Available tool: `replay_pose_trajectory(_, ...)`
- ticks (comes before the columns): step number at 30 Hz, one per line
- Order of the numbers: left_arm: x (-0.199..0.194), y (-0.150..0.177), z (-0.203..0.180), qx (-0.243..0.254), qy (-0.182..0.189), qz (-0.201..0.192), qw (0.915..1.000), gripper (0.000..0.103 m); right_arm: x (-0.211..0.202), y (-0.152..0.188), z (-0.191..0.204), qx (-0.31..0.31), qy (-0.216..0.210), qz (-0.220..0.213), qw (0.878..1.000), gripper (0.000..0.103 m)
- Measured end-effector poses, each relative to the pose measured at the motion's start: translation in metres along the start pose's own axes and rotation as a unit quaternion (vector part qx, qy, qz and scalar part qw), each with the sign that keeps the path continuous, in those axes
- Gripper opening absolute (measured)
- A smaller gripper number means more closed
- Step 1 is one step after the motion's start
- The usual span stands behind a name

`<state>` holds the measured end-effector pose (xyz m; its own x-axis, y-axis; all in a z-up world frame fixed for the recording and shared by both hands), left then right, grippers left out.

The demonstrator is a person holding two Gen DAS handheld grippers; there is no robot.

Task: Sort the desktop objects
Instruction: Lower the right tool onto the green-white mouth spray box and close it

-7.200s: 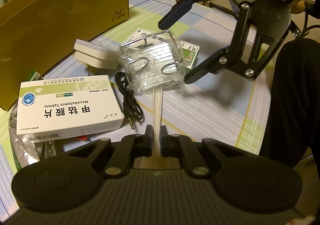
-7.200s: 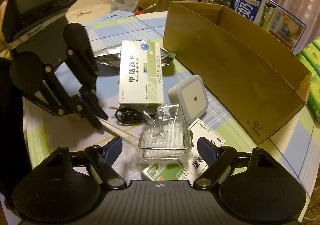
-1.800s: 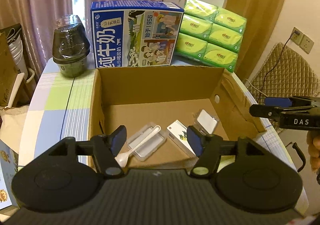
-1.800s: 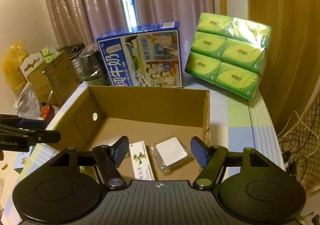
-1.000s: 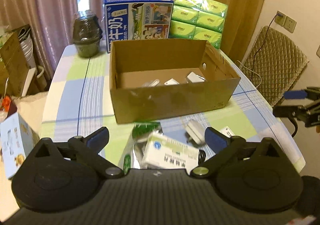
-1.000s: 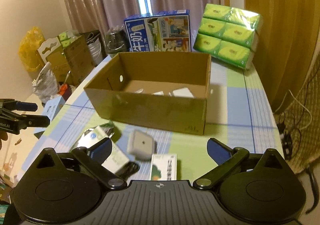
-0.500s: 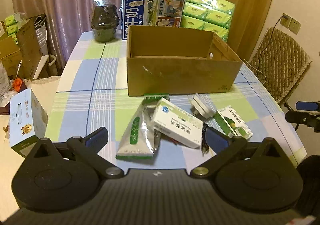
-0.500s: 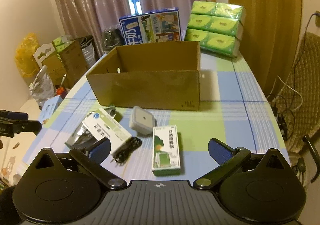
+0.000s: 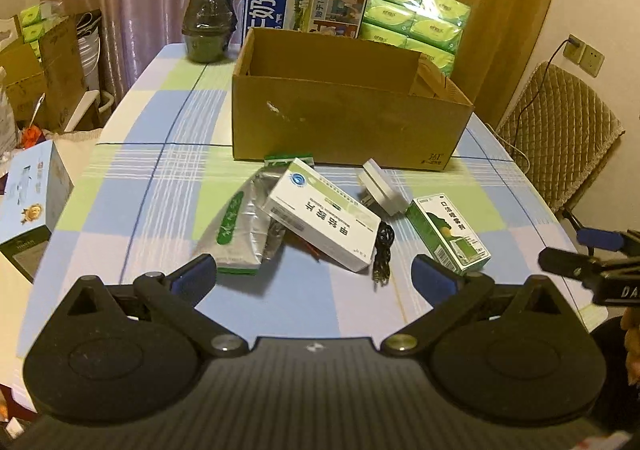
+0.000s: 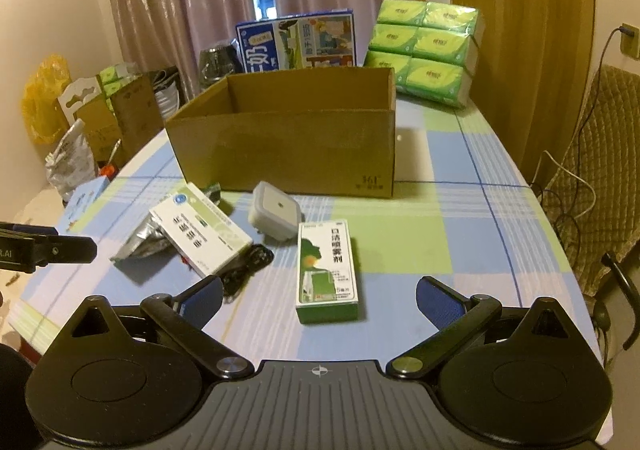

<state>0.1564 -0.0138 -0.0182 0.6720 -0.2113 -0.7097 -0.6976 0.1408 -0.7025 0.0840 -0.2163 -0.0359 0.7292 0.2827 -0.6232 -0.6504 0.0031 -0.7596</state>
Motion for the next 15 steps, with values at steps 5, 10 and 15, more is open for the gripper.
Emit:
replay_pose_trajectory(5, 0.018, 0.009, -0.012, 0.027, -0.001, -0.001, 0.9996, 0.102, 0.019, 0.008, -0.008, 0.001, 0.005, 0.000, 1.000, 0.099)
replay_pose_trajectory(10, 0.035, 0.013, -0.022, 0.034, 0.006, -0.005, 0.9994, 0.100, 0.043, 0.015, -0.015, 0.002, 0.001, 0.010, 1.000, 0.088)
replay_pose_trajectory(15, 0.052, 0.020, -0.033, 0.044, 0.010, -0.002, 0.9990, 0.089, 0.064, 0.016, -0.019, 0.005, -0.001, 0.016, 1.000, 0.080)
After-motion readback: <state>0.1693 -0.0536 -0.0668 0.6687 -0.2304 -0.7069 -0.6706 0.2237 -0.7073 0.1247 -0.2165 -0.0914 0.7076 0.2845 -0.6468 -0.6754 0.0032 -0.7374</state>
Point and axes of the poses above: each gripper's, at about its wrist camera, not at the fingertips, and x roughly the way its jaws point, z to its left, y to its underside, the point moved 9 cm from there along x, roughly the way its jaws point, and after that the axes turned 7 degrees about -y, right-handed, at the moved point
